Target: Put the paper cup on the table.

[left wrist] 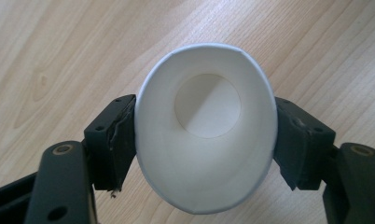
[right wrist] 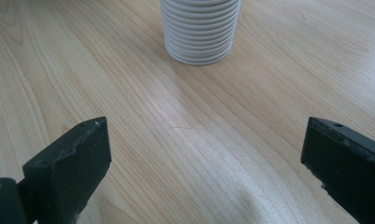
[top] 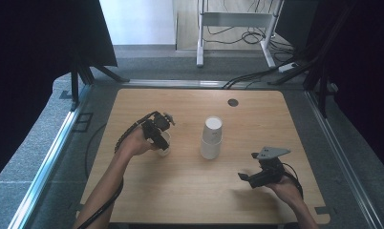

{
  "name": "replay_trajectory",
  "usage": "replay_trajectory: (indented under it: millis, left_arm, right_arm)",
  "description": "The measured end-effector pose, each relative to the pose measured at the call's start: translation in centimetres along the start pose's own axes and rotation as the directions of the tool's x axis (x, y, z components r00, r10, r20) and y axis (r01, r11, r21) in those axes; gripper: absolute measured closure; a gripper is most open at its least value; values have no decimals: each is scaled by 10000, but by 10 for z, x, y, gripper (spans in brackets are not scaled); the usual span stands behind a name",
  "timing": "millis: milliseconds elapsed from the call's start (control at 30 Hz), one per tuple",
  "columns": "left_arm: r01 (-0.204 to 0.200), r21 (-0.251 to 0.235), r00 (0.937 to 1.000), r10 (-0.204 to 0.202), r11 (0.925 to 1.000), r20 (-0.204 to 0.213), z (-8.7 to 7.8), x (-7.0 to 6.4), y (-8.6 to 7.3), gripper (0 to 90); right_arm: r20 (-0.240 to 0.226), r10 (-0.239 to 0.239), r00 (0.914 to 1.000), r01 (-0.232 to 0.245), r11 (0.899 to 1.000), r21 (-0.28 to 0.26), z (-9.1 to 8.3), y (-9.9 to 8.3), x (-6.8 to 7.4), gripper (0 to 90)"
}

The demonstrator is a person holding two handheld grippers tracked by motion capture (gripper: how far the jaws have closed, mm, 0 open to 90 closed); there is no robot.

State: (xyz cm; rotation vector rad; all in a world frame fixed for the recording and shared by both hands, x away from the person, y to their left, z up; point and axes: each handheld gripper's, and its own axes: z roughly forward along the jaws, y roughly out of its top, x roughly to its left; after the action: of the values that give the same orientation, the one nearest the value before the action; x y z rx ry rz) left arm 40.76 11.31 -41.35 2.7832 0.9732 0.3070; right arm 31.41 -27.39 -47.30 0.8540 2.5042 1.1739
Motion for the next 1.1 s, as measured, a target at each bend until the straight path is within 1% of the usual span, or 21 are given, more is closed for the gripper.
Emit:
replay_trajectory:
  millis: [200, 300, 467, 633, 700, 767, 833, 867, 933, 967, 1067, 1100]
  left_arm:
    - [144, 73, 9999, -144, 9999, 84, 9, -1, 2, 275]
    - [164, 48, 9998, -165, 9999, 104, 10, 0, 3, 268]
    - [309, -65, 9994, -308, 9995, 141, 12, -1, 4, 229]
    - [519, -463, 9986, -512, 9976, 164, 10, -1, 5, 164]
    - [626, -683, 9978, -609, 9957, 263, 8, -1, 5, 140]
    - [812, -1011, 9962, -775, 9916, 402, 6, 0, 4, 135]
    - [928, -1322, 9950, -869, 9869, 496, 5, 1, 3, 103]
    - [1089, -1535, 9932, -1010, 9821, 586, 4, 1, 2, 92]
    - [1217, -1777, 9914, -1110, 9765, 690, 2, 1, 1, 74]
    - [1197, -1891, 9917, -1083, 9746, 697, 1, 2, 0, 61]
    - [1397, -2381, 9884, -1209, 9611, 920, -4, 3, -3, 48]
    - [1465, -2656, 9873, -1243, 9529, 987, -6, 2, -4, 42]
  right_arm:
    - [-15, 30, 10000, -30, 10000, 73, 1, -2, -1, 15]
    - [-25, 26, 10000, -25, 9999, 119, 2, -2, -1, 16]
    - [-39, 20, 10000, -19, 9999, 116, 2, -2, -1, 16]
    - [-40, 103, 9999, -103, 9999, 89, 2, -4, -2, 16]
    - [-63, 142, 9999, -141, 9998, 101, 2, -4, -2, 16]
    - [-74, 127, 9999, -126, 9999, 113, 3, -5, -2, 16]
    - [-57, 124, 9999, -124, 9999, 105, 3, -5, -2, 17]
    - [-48, 129, 9999, -129, 9999, 107, 3, -5, -2, 18]
    - [-53, 147, 9999, -147, 9998, 110, 3, -6, -2, 18]
    - [-51, 162, 9999, -161, 9998, 106, 3, -6, -2, 18]
    - [-47, 184, 9998, -183, 9998, 83, 3, -6, -1, 18]
    - [-50, 176, 9998, -175, 9998, 83, 2, -6, -1, 18]
